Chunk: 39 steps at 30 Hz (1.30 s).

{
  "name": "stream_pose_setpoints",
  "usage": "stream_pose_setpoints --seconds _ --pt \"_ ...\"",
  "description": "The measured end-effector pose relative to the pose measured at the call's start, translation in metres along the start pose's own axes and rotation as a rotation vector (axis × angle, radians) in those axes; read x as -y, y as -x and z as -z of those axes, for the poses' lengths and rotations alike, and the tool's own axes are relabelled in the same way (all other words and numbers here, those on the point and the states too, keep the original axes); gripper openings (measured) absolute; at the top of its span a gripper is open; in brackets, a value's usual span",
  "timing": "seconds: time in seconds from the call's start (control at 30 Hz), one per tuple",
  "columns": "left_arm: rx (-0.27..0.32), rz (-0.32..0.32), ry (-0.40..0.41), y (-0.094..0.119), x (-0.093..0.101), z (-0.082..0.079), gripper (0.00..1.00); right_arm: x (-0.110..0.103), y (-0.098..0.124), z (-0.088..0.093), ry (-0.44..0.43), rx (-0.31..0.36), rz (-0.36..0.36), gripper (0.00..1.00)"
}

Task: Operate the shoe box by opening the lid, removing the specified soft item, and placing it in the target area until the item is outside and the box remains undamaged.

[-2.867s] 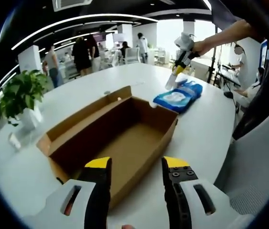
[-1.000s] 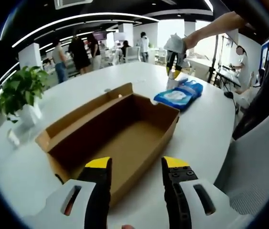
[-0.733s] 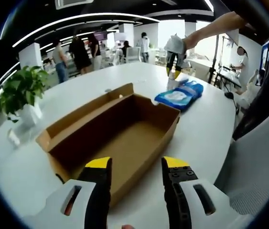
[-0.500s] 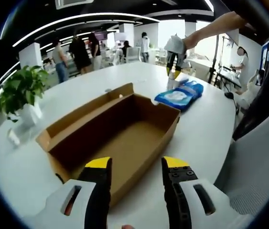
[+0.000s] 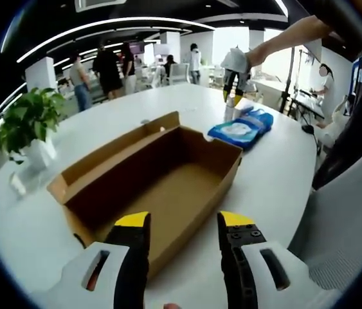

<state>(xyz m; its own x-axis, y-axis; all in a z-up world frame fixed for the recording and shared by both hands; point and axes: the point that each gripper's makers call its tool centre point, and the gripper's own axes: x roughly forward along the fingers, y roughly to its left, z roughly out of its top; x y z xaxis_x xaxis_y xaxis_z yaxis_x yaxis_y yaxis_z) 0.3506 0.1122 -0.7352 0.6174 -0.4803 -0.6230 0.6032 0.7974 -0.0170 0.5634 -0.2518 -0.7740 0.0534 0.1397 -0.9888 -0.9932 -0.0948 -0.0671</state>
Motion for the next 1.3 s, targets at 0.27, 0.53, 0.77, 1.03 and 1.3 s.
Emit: stream_pose_setpoints --seconds 0.27,0.53,0.77,1.03,1.3 --pt "-0.001 0.007 0.0 -0.001 0.002 0.0 0.42 0.001 0.0 0.002 -0.008 0.002 0.003 0.23" --pt "0.001 0.004 0.003 -0.001 0.0 0.001 0.42 0.004 0.002 0.006 -0.016 0.001 0.013 0.26" --pt "0.005 0.006 0.005 -0.001 0.0 -0.001 0.42 0.002 0.008 0.01 -0.041 0.008 0.014 0.29" --pt "0.014 0.016 0.012 -0.002 0.001 -0.004 0.42 -0.002 0.021 0.02 -0.141 0.046 0.039 0.34" --pt "0.029 0.034 0.005 -0.003 0.002 -0.01 0.42 -0.006 0.032 0.03 -0.286 0.11 0.075 0.35"
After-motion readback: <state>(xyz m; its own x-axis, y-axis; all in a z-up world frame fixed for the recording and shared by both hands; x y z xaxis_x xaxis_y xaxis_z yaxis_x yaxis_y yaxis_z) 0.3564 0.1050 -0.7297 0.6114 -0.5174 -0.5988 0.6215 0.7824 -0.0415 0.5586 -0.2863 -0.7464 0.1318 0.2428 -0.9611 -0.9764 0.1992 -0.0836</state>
